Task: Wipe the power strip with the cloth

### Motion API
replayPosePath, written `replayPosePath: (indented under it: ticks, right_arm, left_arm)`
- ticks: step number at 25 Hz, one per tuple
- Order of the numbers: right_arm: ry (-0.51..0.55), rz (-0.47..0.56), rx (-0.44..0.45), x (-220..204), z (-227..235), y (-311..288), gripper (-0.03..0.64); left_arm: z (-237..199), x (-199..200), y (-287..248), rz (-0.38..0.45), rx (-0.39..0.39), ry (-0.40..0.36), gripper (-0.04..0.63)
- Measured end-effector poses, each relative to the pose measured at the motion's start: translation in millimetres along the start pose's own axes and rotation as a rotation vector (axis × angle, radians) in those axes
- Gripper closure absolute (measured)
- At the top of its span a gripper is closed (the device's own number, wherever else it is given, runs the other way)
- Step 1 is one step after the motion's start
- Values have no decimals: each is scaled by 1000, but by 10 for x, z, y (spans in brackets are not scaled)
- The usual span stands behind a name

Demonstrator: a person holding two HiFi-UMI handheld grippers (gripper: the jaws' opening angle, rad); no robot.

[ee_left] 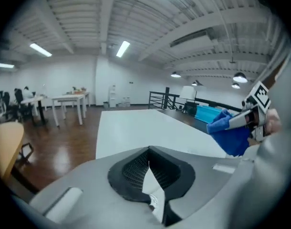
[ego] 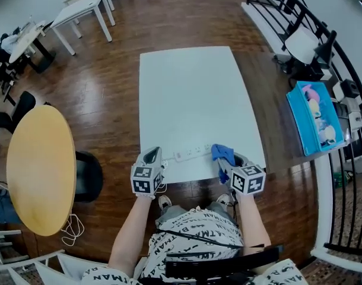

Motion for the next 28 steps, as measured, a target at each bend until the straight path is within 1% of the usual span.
replayPosePath:
  ticks: [1, 2, 5, 9, 16, 28]
  right_arm:
    - [8, -2, 3, 6, -20, -12, 482]
    - [20, -3, 7, 15, -44, -27, 482]
    - [64, -1, 22, 59, -99, -79, 483]
    - [97, -7, 40, 61, -155, -75, 483]
    - [134, -5, 41, 21, -237, 16, 483]
    - [100, 20, 30, -6, -262, 69, 483]
  left_arm:
    - [35, -46, 64, -5, 10, 47, 577]
    - [85, -97, 110, -14, 15, 76, 577]
    - [261, -208, 158, -30, 35, 107, 577]
    - [460, -269, 191, -16, 54, 158, 577]
    - [618, -237, 200, 7, 58, 166, 577]
    - [654, -143, 175, 9, 28, 170, 577]
Point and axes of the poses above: the fingertips, and each gripper's own axes: y backward along the fingers, z to its right, x out of its top, the point moved 6 cm from there along y, backward along the fingers, and after that the axes turned 6 degrees about -x, right-handed, at the moved point
